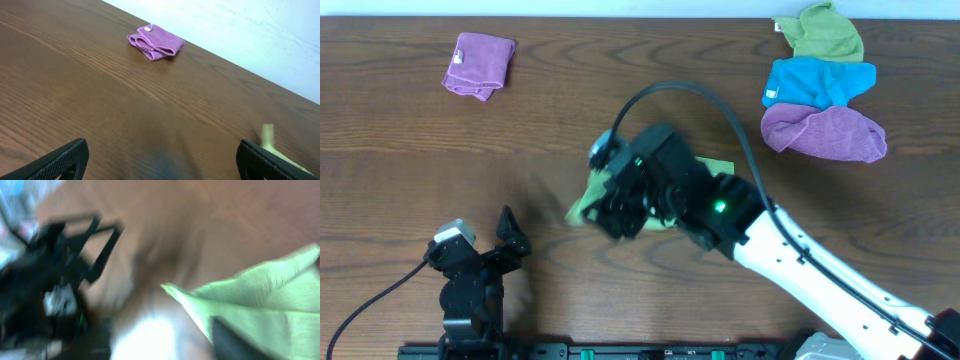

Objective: Fold the cloth

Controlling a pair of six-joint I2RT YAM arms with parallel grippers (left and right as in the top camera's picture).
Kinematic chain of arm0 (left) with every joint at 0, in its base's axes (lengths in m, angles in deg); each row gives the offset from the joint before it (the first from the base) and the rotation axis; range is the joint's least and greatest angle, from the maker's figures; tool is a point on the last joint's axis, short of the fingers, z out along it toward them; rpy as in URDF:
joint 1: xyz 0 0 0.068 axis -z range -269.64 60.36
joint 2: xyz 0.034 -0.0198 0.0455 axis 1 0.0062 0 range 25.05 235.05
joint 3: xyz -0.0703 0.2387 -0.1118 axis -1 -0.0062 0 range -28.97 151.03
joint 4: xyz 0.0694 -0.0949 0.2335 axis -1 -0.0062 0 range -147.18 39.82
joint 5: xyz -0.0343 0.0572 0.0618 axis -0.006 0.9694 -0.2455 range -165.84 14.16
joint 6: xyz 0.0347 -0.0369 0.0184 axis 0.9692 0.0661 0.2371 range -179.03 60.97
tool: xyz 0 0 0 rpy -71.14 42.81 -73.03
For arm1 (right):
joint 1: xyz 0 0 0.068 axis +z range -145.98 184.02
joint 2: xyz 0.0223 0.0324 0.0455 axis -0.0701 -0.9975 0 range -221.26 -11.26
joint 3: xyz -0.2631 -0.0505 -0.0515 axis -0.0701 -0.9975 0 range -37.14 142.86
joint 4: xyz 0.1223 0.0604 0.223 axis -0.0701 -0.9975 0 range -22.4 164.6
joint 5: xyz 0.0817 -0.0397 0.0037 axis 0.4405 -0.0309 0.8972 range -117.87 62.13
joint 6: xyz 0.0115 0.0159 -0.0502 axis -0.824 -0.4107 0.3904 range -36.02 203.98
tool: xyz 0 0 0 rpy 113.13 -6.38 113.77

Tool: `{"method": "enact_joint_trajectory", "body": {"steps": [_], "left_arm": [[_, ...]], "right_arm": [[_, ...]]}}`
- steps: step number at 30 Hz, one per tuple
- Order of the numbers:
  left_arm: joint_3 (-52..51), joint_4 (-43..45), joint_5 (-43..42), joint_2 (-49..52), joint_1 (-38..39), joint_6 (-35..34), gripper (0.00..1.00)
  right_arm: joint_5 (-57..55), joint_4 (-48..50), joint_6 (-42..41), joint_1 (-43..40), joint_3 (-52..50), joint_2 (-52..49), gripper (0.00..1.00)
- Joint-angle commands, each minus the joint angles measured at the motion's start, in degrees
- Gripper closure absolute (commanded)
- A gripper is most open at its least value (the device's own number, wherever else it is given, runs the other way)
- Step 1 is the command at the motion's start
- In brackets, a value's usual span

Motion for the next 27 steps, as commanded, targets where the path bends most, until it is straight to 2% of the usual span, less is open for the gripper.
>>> {"method": "enact_joint_trajectory", "body": {"steps": [1,6,10,14,18,22,27], "left_arm": [[-1.4,-0.2,0.0,-0.3,0.2,0.0,0.05],[-1.4,-0.2,0.0,-0.3,0.2,0.0,0.05],[-1.4,-0.2,0.0,-0.3,0.2,0.0,0.05],[-1.4,-0.2,0.0,-0.3,0.2,0.0,0.05],[-1.4,-0.2,0.0,-0.3,0.2,0.0,0.05],[-1.4,-0.2,0.0,-0.3,0.2,0.0,0.05],[-1.4,-0.2,0.0,-0.3,0.2,0.0,0.05]], "right_arm": [[-0.9,-2.1,4.2,-1.7,1.1,0.3,0.01],[-8.2,-8.1,4.1,-8.6,0.8,0.1,0.01],[-11.5,-8.0,3.1,-13.2,-0.3,-2.8,0.01],[-11.5,-3.1,3.3,-14.8,-0.3,-11.8,0.17],[-12.0,1.4,2.9,-14.8,-0.3,-17.5,0.27],[-17.8,5.0,1.6,-15.1,-0.3,-21.9,0.28],[-18.1,8.3,1.8,-15.2,-0.3,-25.4,0.32]]}}
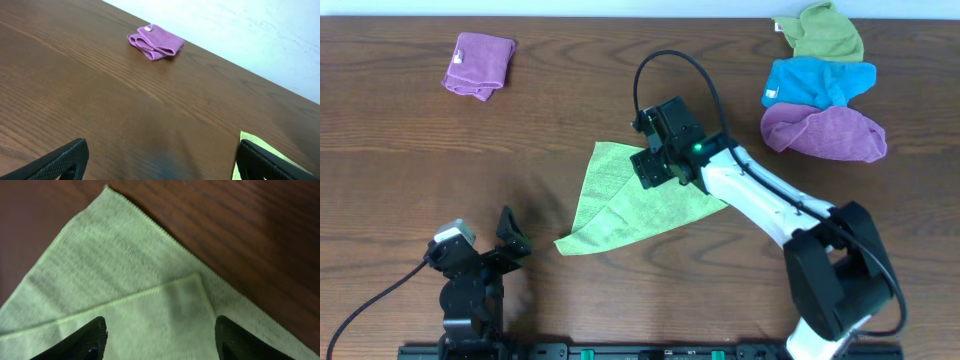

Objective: Fold the cloth

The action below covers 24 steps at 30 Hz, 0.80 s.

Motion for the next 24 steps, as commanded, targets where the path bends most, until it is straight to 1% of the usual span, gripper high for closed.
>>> {"method": "enact_joint_trajectory", "body": {"steps": [1,7,9,14,16,18,22,24], "left_arm": [[-1.4,-0.2,0.0,-0.3,0.2,0.0,0.05],[-1.4,-0.2,0.0,-0.3,0.2,0.0,0.05],[-1.4,-0.2,0.0,-0.3,0.2,0.0,0.04],[-1.4,-0.2,0.0,-0.3,0.2,0.0,0.05],[-1.4,-0.2,0.0,-0.3,0.2,0.0,0.05],[-1.4,-0.2,0.0,-0.3,0.2,0.0,0.05],[-1.4,-0.2,0.0,-0.3,0.2,0.0,0.05],[-1.4,-0.2,0.0,-0.3,0.2,0.0,0.05]], "right_arm": [[-1.8,1.2,-0.5,-0.9,-0.2,-2.6,0.32],[-4.6,3.0,-0.5,-1.9,-0.2,-6.9,0.36],[-4.6,3.3,-0.5,-2.4,-0.2,-7.0,0.40],[-4.6,5.0,-0.5,-3.0,-0.2,-7.7,0.40],[-4.2,5.4,-0.5,-3.1,-0.2,-8.1,0.41],[-3.8,5.6,-0.5,-3.1,-0.2,-8.3,0.44],[0.3,5.4,-0.6,-3.0,-0.2,-8.3,0.48],[0.3,5.3,-0.6,-3.0,-0.2,-8.3,0.49]]}}
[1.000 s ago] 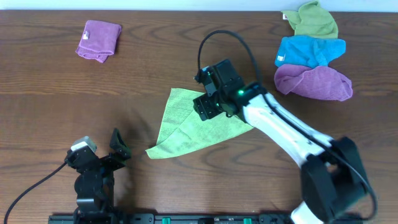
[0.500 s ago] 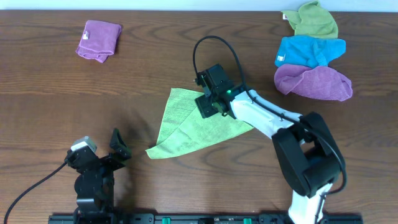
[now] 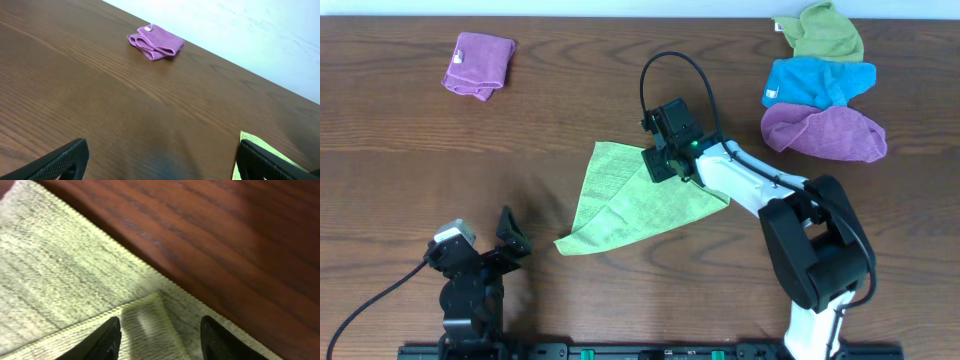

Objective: Fold the cloth

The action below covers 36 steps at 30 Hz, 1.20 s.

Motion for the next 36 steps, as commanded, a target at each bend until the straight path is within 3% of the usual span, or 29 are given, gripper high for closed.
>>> {"method": "enact_joint_trajectory", "body": {"steps": [1,5,9,14,31,32,36], "left_arm": [[-1.4,-0.2,0.0,-0.3,0.2,0.0,0.05],[-1.4,-0.2,0.0,-0.3,0.2,0.0,0.05],[-1.4,-0.2,0.0,-0.3,0.2,0.0,0.05],[-1.4,-0.2,0.0,-0.3,0.2,0.0,0.05],[-1.4,-0.2,0.0,-0.3,0.2,0.0,0.05],[-1.4,-0.2,0.0,-0.3,0.2,0.0,0.05],[-1.4,-0.2,0.0,-0.3,0.2,0.0,0.05]], "right_arm": [[1.8,0.0,-0.2,-0.3,-0.1,-1.0,0.49],[1.8,-0.4,-0.1,-0.3,-0.1,-1.0,0.72],[1.8,-0.4,-0.1,-0.3,-0.1,-1.0,0.74],[1.8,-0.4,-0.1,-0.4,-0.1,-1.3,0.96],[0.1,-6.3,-0.3,-0.4,1.3,4.4,0.98],[0.1,-6.5,-0.3,-0.4,1.3,5.1,0.94],[0.0,-7.4,-0.3,-0.4,1.3,7.9,0.98]]}}
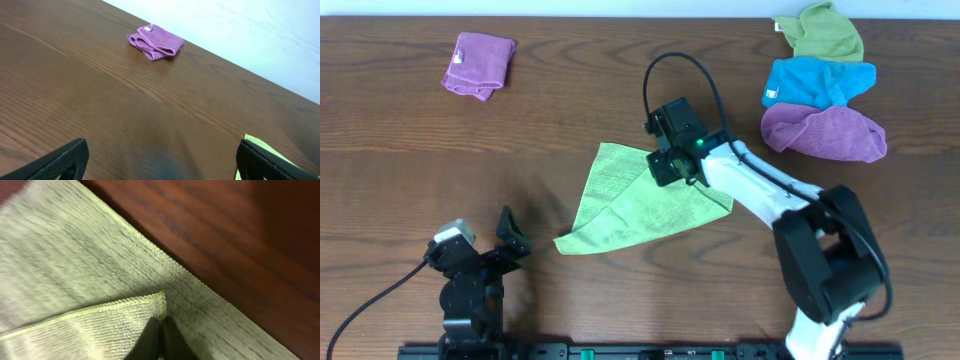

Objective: Fold the cloth

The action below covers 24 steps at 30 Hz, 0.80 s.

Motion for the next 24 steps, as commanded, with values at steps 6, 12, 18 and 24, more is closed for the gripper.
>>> {"method": "enact_joint_trajectory", "body": {"steps": [6,12,18,24], "left_arm": [[-1.4,-0.2,0.0,-0.3,0.2,0.0,0.05],[-1.4,-0.2,0.0,-0.3,0.2,0.0,0.05],[-1.4,-0.2,0.0,-0.3,0.2,0.0,0.05],[-1.4,-0.2,0.0,-0.3,0.2,0.0,0.05]], "right_arm": [[-0.6,-5.1,0.2,-0.3,1.2,6.5,0.99],[0.6,-15.8,-3.8,0.1,1.2,11.1,0.99],[8.6,-23.9,-6.8,0.5,1.2,14.1,0.99],[18.5,-34.9,-7.8,2.7,1.2,14.1,0.92]]}}
